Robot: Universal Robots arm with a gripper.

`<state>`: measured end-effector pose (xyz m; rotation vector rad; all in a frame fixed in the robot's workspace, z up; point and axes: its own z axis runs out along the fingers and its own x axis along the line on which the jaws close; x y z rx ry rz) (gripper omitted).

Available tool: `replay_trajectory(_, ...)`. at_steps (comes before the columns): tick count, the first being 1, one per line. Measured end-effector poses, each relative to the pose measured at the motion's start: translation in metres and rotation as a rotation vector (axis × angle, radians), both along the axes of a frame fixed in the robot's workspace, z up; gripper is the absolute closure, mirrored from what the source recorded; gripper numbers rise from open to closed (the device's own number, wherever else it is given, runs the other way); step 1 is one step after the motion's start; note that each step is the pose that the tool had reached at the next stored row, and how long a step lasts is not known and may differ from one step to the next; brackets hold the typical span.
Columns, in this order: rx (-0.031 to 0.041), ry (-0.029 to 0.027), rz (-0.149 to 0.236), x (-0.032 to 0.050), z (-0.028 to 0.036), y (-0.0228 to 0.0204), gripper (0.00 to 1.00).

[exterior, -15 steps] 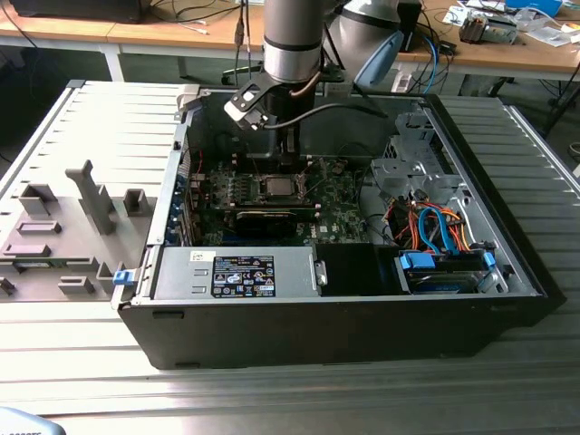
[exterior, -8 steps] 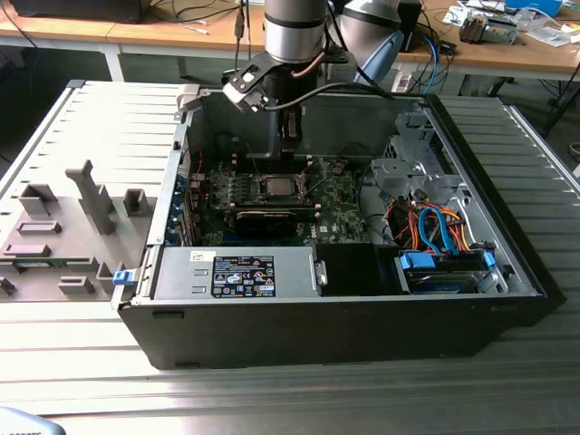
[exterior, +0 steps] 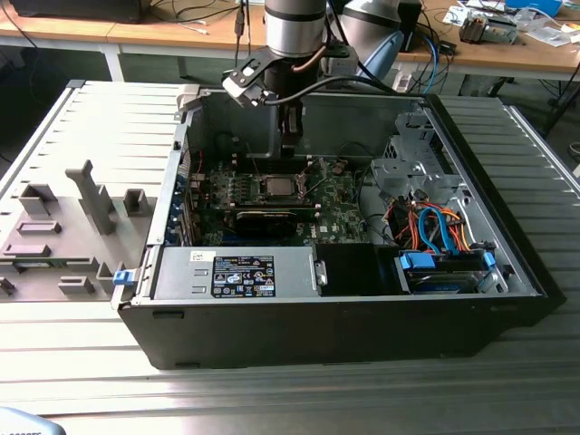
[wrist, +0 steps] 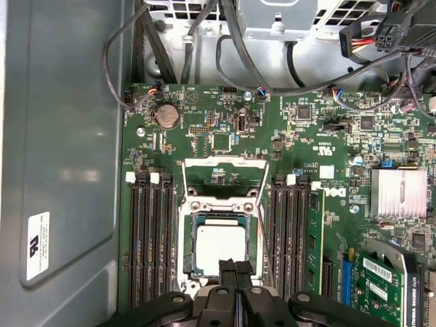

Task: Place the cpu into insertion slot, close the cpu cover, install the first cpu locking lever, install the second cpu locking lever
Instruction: 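Place the cpu into insertion slot, then close the cpu cover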

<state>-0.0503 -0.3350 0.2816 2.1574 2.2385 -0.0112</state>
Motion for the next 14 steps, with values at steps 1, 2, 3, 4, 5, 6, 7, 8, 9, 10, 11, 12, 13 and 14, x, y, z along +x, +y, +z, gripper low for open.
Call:
replay_trajectory(1, 0.0000, 0.0000, 0.000, 0.0000, 0.0002, 0.0000, 0.89)
replay_trajectory(2, 0.0000, 0.0000, 0.000, 0.0000, 0.0003, 0.0000, 0.89)
replay_trajectory(3, -0.0001, 0.0000, 0.000, 0.0000, 0.0004, 0.0000, 0.89)
replay_trajectory(4, 0.0000, 0.0000, 0.000, 0.0000, 0.0005, 0.0000, 0.89)
replay_trajectory(5, -0.0001, -0.0001, 0.000, 0.0002, 0.0006, 0.0000, 0.89)
replay_trajectory(6, -0.0002, 0.0000, 0.000, 0.0006, 0.0006, 0.0000, 0.89)
replay_trajectory(7, -0.0003, 0.0000, 0.000, 0.0010, 0.0007, -0.0001, 0.89)
replay_trajectory(8, -0.0002, 0.0001, 0.000, 0.0016, 0.0006, 0.0000, 0.89)
replay_trajectory(9, 0.0000, 0.0000, 0.000, 0.0020, 0.0006, 0.0000, 0.89)
replay_trajectory(10, -0.0002, 0.0000, 0.000, 0.0023, 0.0006, 0.0000, 0.89)
replay_trajectory(11, -0.0001, 0.0000, 0.000, 0.0028, 0.0006, 0.0000, 0.89)
replay_trajectory(12, -0.0001, 0.0000, 0.000, 0.0032, 0.0006, 0.0000, 0.89)
replay_trajectory(13, -0.0001, 0.0000, 0.000, 0.0043, 0.0006, 0.0000, 0.89)
replay_trajectory(14, -0.0001, 0.0000, 0.000, 0.0053, 0.0006, 0.0000, 0.89)
